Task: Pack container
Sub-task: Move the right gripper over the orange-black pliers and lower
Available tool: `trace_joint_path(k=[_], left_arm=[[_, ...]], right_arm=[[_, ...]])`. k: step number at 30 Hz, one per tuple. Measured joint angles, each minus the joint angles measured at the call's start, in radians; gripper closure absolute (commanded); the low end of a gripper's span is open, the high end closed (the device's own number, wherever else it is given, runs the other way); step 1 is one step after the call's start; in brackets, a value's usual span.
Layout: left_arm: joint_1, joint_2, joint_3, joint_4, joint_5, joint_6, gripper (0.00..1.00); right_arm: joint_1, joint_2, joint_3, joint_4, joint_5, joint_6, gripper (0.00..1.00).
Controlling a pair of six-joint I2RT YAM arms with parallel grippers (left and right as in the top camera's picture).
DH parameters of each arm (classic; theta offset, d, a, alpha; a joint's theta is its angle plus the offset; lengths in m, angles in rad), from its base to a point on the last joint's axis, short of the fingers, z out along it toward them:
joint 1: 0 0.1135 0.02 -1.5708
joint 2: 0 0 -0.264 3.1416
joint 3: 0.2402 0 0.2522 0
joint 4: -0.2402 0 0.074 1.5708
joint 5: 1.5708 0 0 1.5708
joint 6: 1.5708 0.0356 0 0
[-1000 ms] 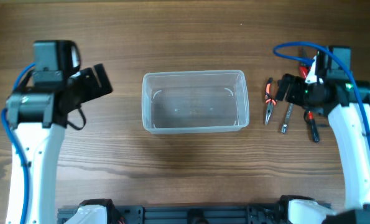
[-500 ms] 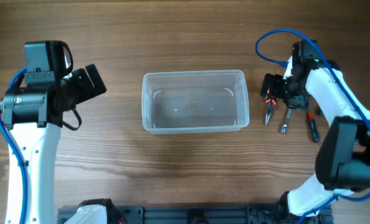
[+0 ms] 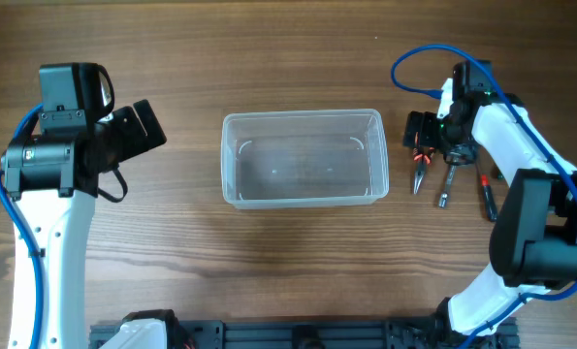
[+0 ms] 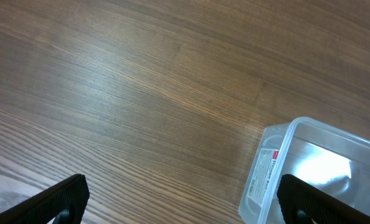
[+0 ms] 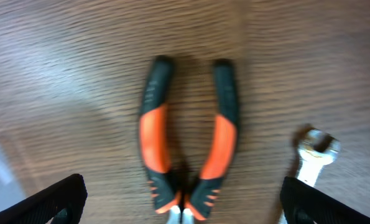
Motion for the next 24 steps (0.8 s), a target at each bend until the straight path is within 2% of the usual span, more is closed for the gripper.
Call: trace_joint_path(k=[6, 15, 24], left_arm=[[0.000, 0.001, 0.000, 0.000, 0.000, 0.000, 0.00], [0.000, 0.001, 0.000, 0.000, 0.000, 0.000, 0.00], [0.000, 0.001, 0.000, 0.000, 0.000, 0.000, 0.00]], right_arm=[[-0.006, 0.000, 0.000, -0.001, 0.075, 0.103, 0.00], [-0.024, 0.029, 0.002, -0.002, 0.081, 0.219, 0.00], [-0.031, 0.080, 0.030, 0.006, 0.066, 0.218, 0.00]])
